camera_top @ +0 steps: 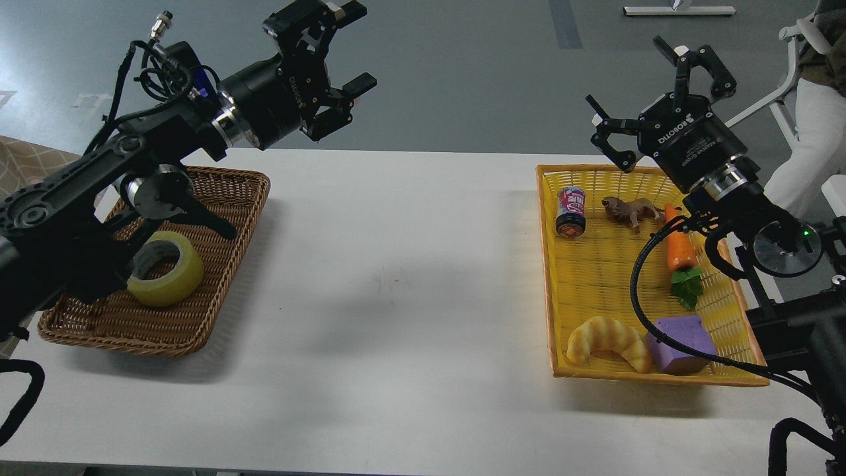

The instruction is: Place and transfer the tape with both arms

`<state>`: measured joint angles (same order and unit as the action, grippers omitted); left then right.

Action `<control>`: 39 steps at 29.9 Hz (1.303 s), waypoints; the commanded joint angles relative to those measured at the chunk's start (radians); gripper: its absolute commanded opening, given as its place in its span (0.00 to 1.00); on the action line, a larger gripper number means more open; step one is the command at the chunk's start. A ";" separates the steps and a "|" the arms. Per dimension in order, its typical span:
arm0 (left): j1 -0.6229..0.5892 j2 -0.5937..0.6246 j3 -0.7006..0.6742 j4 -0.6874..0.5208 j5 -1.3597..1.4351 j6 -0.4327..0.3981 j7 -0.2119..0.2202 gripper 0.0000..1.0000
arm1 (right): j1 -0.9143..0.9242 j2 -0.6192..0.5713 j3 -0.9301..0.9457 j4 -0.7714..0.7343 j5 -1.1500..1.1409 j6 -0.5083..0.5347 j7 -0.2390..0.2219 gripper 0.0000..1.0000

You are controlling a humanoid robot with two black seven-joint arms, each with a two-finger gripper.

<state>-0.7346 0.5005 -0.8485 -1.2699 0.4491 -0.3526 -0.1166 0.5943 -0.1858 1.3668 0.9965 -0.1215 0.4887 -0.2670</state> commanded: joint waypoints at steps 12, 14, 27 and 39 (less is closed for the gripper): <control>0.153 -0.056 -0.063 0.058 0.013 -0.048 -0.152 0.98 | 0.050 0.081 -0.106 -0.045 -0.010 0.000 0.000 1.00; 0.153 -0.053 -0.064 0.073 0.011 -0.051 -0.155 0.98 | 0.064 0.088 -0.124 -0.052 -0.010 0.000 0.000 1.00; 0.178 -0.054 -0.069 0.122 -0.003 -0.136 -0.152 0.98 | 0.150 0.157 -0.147 -0.136 -0.010 0.000 0.002 1.00; 0.178 -0.085 -0.116 0.138 0.000 -0.136 -0.149 0.98 | 0.148 0.169 -0.147 -0.137 -0.010 0.000 0.005 1.00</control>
<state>-0.5579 0.4155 -0.9649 -1.1322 0.4489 -0.4888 -0.2654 0.7401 -0.0172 1.2173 0.8588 -0.1320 0.4887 -0.2640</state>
